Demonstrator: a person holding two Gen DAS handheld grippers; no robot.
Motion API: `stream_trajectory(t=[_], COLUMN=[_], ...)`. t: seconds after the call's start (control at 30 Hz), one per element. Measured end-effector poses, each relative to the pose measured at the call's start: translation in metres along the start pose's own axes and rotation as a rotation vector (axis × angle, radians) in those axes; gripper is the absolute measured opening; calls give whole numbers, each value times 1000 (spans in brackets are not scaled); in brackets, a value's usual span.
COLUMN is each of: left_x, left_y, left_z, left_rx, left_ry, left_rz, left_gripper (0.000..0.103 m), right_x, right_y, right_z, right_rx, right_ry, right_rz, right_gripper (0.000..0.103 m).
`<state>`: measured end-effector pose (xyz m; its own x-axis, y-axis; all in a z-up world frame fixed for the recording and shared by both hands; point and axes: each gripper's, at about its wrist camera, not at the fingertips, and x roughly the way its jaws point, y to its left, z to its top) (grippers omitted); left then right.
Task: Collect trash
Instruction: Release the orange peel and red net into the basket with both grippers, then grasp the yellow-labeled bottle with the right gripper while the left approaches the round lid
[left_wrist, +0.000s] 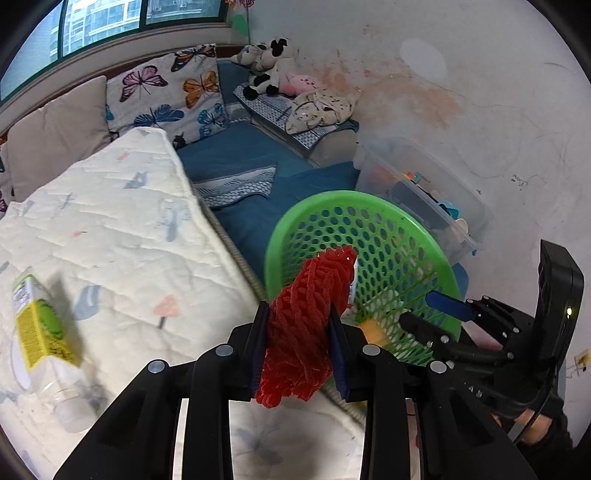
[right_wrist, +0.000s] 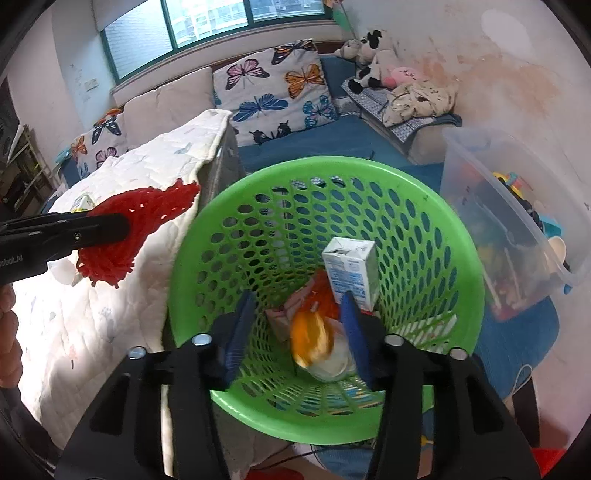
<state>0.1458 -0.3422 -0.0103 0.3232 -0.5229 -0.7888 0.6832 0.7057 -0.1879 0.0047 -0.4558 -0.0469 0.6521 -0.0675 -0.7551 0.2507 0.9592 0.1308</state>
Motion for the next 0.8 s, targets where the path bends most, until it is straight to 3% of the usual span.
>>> stream_trajectory(t=[0.33,0.4,0.57,0.8], left_x=[24,28,26,7], left_y=[-16,-19,-19,-4], left_z=[7,6,2,-6], left_rx=[-17,-19,-22,-25], left_ry=[25,34,24,5], left_rz=[-39,-40,-49,-25], left_gripper=[37,49,65,65], right_x=[-14,-16,-20,-25], right_y=[-16,-17,-17,-5], right_z=[-10,-11,-14,-11], right_rx=[25,29,31,14], right_ry=[-26,-26,-31,-42], right_rz=[-18,-15,-15,1], right_gripper=[58,59,60,62])
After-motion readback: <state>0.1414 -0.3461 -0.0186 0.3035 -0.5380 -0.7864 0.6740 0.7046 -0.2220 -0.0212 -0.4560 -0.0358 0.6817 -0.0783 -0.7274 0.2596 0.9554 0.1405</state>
